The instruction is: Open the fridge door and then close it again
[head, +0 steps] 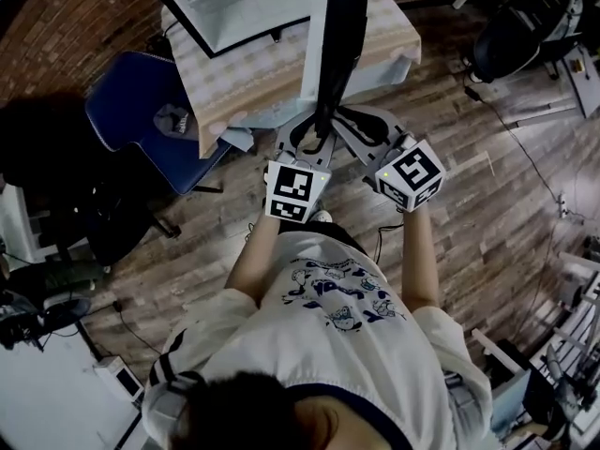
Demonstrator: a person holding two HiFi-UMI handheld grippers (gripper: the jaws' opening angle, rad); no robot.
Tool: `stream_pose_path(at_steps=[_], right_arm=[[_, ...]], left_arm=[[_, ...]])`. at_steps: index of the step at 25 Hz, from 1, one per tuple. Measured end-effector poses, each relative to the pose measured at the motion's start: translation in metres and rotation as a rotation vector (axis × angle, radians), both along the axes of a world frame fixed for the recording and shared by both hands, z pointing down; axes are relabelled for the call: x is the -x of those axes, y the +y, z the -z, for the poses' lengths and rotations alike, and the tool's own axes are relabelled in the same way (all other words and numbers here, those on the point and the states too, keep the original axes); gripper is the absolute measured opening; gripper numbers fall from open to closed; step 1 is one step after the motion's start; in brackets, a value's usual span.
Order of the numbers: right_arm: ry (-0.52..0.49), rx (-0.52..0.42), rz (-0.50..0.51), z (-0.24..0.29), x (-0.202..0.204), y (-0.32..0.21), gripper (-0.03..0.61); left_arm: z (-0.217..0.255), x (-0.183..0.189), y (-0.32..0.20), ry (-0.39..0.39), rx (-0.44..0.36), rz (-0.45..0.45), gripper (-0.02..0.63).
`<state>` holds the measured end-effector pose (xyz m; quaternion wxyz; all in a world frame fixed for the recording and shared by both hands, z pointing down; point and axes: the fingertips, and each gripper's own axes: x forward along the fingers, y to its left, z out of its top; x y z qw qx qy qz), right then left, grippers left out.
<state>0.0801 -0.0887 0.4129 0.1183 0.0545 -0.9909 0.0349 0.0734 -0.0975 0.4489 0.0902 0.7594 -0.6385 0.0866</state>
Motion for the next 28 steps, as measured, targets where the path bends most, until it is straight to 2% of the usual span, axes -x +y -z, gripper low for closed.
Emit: stream_pose_path(at_steps=[11, 19, 28], right_arm=[[0.029, -0.041, 0.122, 0.0, 0.112, 0.026, 0.078], [0.029, -0.03, 0.169, -0.001, 0.182, 0.026, 0.078], [0.034, -0.01, 0.199, -0.006, 0.241, 0.018, 0.078]], left_arm=[[0.0, 0.116, 0.014, 0.02, -0.001, 0.161, 0.117], [-0.002, 0.186, 0.01, 0.01, -0.011, 0.179, 0.129], [-0.002, 0.247, -0.004, 0.014, -0.013, 0.18, 0.14]])
